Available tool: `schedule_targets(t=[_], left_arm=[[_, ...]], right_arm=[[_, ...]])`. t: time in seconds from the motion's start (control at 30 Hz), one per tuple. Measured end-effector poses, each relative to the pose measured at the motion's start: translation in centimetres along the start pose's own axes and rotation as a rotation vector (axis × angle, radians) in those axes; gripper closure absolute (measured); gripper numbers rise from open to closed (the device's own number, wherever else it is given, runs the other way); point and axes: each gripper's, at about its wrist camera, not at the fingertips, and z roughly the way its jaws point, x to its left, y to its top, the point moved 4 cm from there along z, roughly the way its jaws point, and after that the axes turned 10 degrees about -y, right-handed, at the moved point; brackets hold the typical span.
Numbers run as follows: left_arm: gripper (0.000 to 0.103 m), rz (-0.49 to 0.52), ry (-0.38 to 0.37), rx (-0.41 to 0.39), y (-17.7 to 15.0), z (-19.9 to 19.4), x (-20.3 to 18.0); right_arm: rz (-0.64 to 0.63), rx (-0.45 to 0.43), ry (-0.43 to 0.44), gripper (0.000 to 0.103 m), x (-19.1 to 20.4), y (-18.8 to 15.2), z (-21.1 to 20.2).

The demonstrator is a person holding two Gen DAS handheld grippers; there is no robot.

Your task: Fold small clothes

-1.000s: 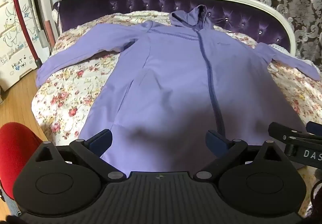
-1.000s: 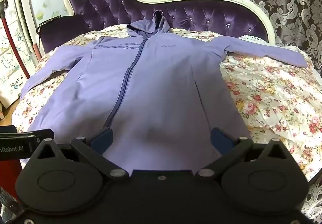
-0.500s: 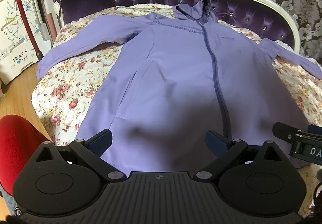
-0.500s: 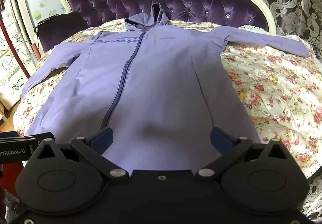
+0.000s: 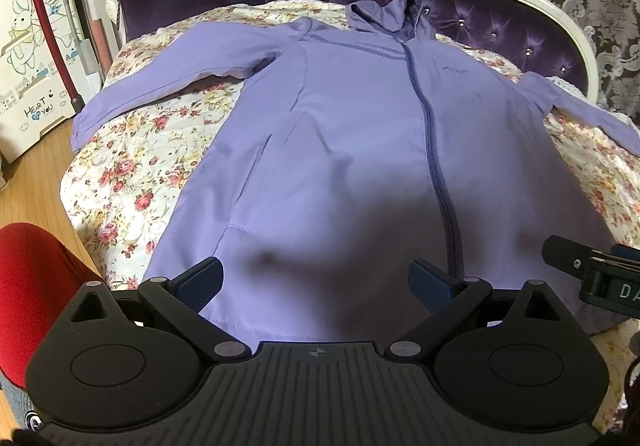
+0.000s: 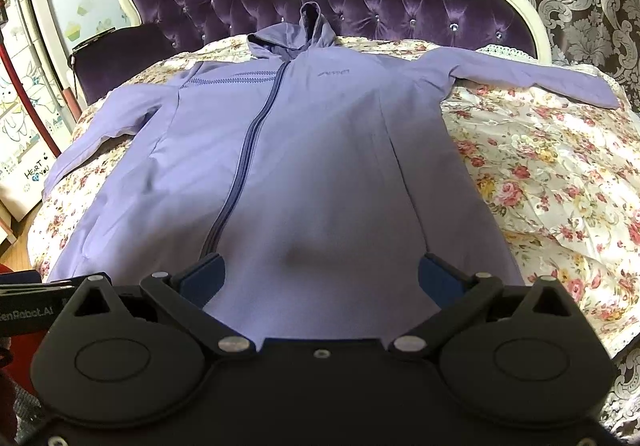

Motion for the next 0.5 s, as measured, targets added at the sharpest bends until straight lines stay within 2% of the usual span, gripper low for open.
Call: schedule_targets(t=[0.5], left_arm=[[0.003,-0.024,-0.011,0.025,-0.06,0.57,0.56]], right_arm=[[-0.014,0.011,0.006,0.001,0.68,0.24,0.31]])
